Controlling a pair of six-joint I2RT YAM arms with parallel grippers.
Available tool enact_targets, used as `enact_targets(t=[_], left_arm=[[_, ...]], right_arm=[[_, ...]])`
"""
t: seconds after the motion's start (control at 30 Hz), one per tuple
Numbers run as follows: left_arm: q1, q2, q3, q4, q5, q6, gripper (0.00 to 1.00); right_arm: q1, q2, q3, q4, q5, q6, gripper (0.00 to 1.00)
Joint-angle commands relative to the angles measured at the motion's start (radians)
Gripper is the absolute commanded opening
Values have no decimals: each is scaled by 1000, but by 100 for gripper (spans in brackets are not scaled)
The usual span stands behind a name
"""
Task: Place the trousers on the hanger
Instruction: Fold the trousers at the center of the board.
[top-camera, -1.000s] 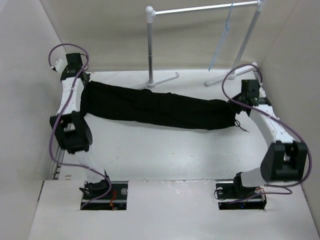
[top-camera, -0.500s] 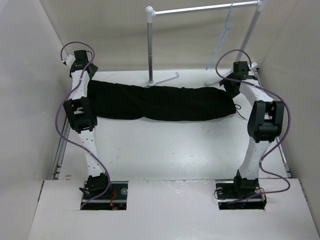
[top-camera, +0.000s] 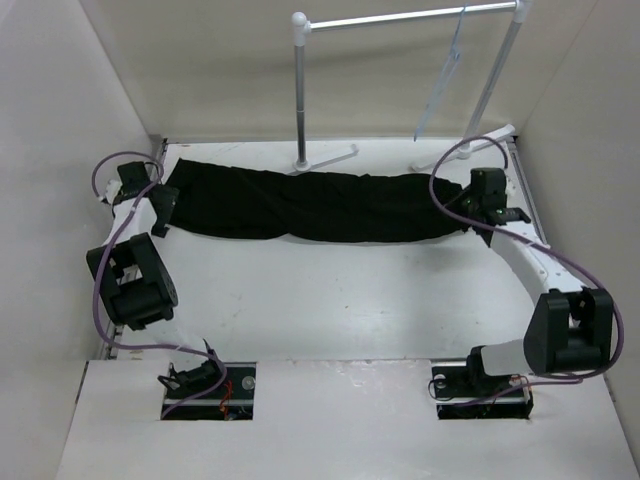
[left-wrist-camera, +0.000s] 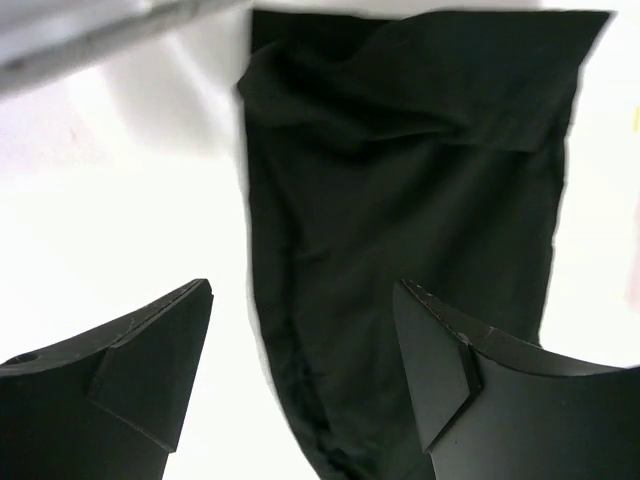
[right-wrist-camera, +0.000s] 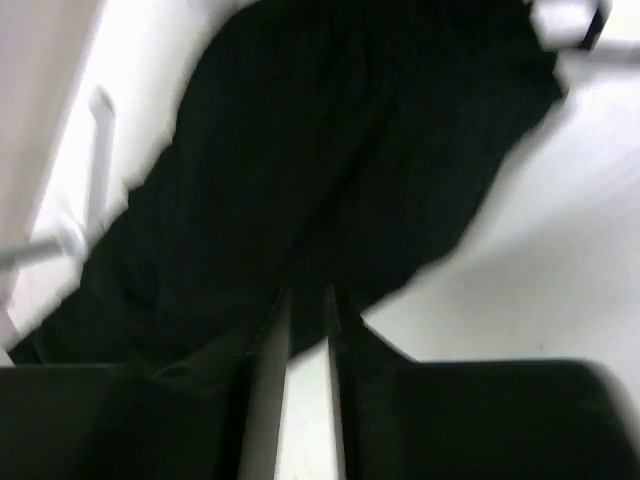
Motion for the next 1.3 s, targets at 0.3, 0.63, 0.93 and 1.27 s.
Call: enact_targets(t=[0.3,0.63,0.93,1.27], left_arm=[[22,123,-68,233,135,-61,71],[22,214,-51,264,114,-70,63],[14,186,-56,255,71,-67,18],[6,-114,-319,81,-16,-30,11]], right_arm=[[-91,-35,-202,117,-81,103,85],[-179,257,-108,323,-77,146,62],[-229,187,-116,213,-17,207,7],[-398,-206,-344,4,34,204,4]])
